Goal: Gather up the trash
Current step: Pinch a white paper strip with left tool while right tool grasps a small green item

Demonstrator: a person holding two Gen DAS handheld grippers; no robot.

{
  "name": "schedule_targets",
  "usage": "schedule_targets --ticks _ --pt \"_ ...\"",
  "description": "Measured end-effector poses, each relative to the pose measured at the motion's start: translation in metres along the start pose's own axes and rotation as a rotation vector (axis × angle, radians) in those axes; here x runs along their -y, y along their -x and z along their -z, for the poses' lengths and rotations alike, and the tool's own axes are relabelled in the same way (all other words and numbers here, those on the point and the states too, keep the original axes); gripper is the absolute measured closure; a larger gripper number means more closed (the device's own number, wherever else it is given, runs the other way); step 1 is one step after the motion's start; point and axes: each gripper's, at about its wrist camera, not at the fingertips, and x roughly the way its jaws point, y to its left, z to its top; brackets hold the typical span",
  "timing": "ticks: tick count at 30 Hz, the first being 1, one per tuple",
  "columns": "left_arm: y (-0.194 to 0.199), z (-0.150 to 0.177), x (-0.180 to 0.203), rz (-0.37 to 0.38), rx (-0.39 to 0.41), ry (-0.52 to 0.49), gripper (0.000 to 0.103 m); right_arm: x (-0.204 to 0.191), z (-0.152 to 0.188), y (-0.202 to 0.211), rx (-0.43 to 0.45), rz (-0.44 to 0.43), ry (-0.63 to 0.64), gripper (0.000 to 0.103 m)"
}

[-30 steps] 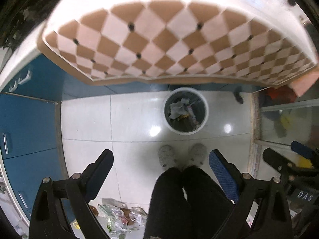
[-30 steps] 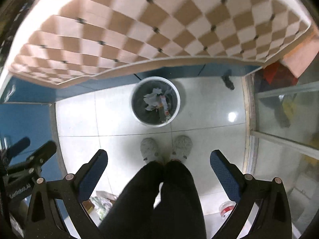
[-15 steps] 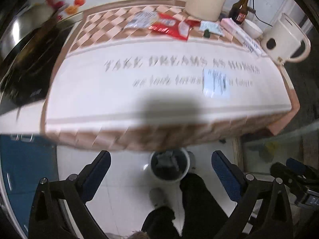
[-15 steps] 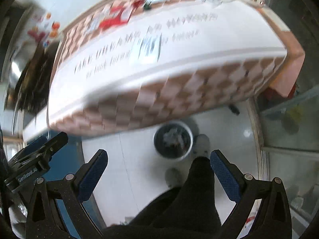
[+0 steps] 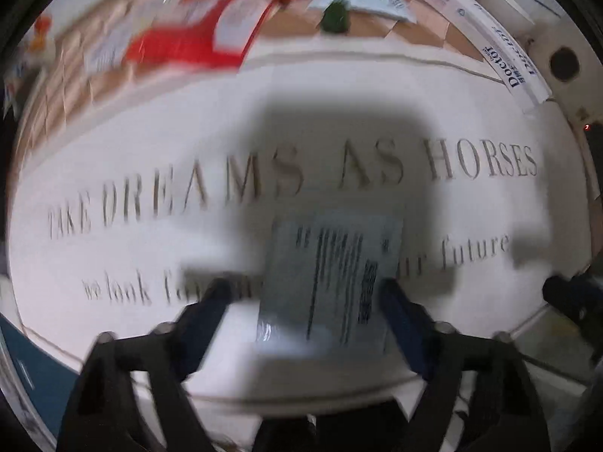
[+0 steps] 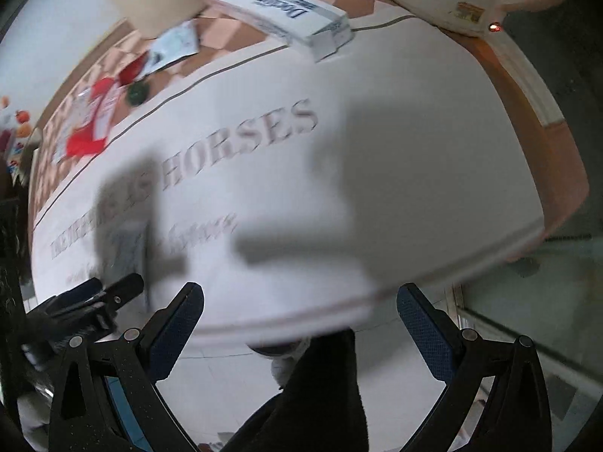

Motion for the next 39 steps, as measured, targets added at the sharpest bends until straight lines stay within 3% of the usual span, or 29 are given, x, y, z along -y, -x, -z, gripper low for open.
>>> schedule_targets --ticks 1,2,3,7,10,12,14,16,19,21,22,23,27,31,37,39 --pt "0.004 -0.001 0.002 -0.002 0.007 -0.007 0.076 0.003 -0.01 -0.006 -0.01 -0.005 0.004 0.0" --pt "0.006 -0.003 0.003 -0.021 0.003 -0.019 0.093 0.003 -0.02 -0.01 -0.02 -0.01 0.012 0.0" --pt "0.006 -0.004 0.0 -0.034 -0.009 -0.017 0.098 0.003 -0.026 -0.014 -0.026 -0.014 0.019 0.0" --pt "0.01 -0.006 -0.04 -0.111 0.007 0.09 0.1 -0.016 -0.058 -0.026 -0.047 -0.059 0.064 0.0" --pt "0.02 -0.013 -0.086 -0.171 0.036 0.228 0.1 -0.045 -0.088 -0.032 -0.027 -0.166 0.094 0.0" --pt "0.03 -0.02 -0.112 -0.237 0.07 0.294 0.1 -0.07 -0.11 -0.032 0.018 -0.24 0.125 0.005" --pt "0.035 -0.028 -0.128 -0.288 0.095 0.335 0.1 -0.094 -0.131 -0.036 0.044 -0.292 0.141 0.025" --pt "0.038 -0.034 -0.14 -0.315 0.112 0.364 0.1 -0.114 -0.149 -0.041 0.057 -0.328 0.145 0.034" --pt "0.042 -0.037 -0.15 -0.339 0.138 0.385 0.1 -0.144 -0.171 -0.047 0.093 -0.356 0.149 0.037" --pt "0.041 -0.038 -0.153 -0.334 0.143 0.383 0.101 -0.162 -0.18 -0.053 0.101 -0.345 0.173 0.055" --pt "0.04 -0.038 -0.154 -0.329 0.146 0.38 0.101 -0.169 -0.181 -0.058 0.096 -0.324 0.191 0.088" --pt "0.041 -0.035 -0.151 -0.324 0.15 0.373 0.101 -0.173 -0.182 -0.063 0.091 -0.305 0.204 0.086" --pt "0.057 -0.021 -0.143 -0.284 0.187 0.342 0.101 -0.172 -0.161 -0.052 0.144 -0.283 0.23 0.088" --pt "0.084 0.013 -0.127 -0.217 0.247 0.291 0.101 -0.164 -0.113 -0.015 0.195 -0.303 0.235 0.088" --pt "0.118 0.096 -0.112 -0.068 0.309 0.173 0.101 -0.137 -0.009 0.042 0.24 -0.323 0.204 0.088" --pt "0.122 0.129 -0.109 -0.013 0.31 0.138 0.101 -0.121 0.045 0.054 0.233 -0.327 0.16 0.088"
